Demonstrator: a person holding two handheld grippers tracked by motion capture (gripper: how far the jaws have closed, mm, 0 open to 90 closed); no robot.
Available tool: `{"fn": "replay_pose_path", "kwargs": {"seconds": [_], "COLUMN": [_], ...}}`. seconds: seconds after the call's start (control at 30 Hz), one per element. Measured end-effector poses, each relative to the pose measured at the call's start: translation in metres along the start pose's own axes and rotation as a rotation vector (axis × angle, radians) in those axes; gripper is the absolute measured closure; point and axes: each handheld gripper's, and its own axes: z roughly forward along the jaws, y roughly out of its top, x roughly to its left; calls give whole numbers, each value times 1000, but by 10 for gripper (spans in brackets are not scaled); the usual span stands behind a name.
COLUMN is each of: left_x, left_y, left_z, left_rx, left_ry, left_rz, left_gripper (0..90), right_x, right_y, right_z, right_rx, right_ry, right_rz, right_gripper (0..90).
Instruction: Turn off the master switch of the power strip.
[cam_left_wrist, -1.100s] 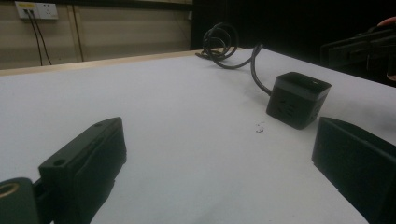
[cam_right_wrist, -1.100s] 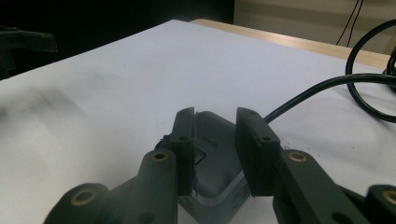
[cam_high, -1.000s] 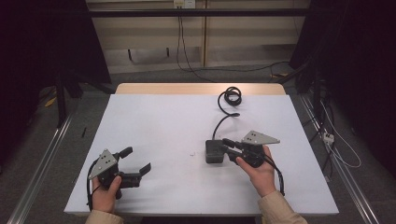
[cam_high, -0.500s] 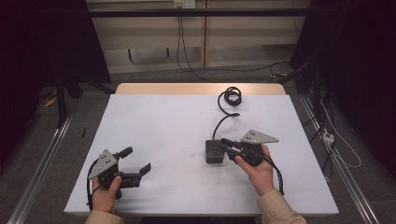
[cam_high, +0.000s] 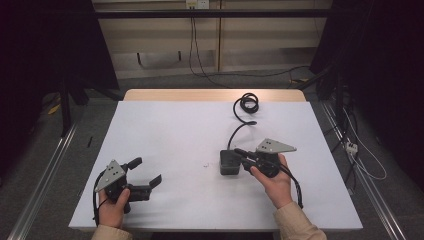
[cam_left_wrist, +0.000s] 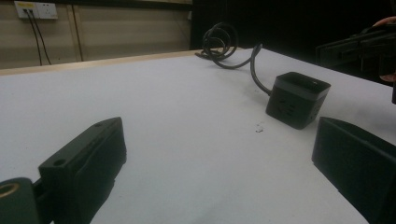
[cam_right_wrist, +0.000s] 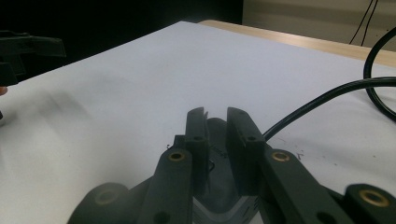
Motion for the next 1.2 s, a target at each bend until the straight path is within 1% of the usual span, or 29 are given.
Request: {"fn": "replay_pose_path", "kwargs": {"seconds": [1.2], "left_x": [0], "left_y": [0], "left_z": [0], "left_rx": [-1], "left_ry": [2], "left_rz": [-1], "left_gripper": [27], "right_x": [1], "right_y": [1], "right_z": [5], "right_rx": [9], "right_ry": [20], "right_rz": [-7], "right_gripper": [863]}}
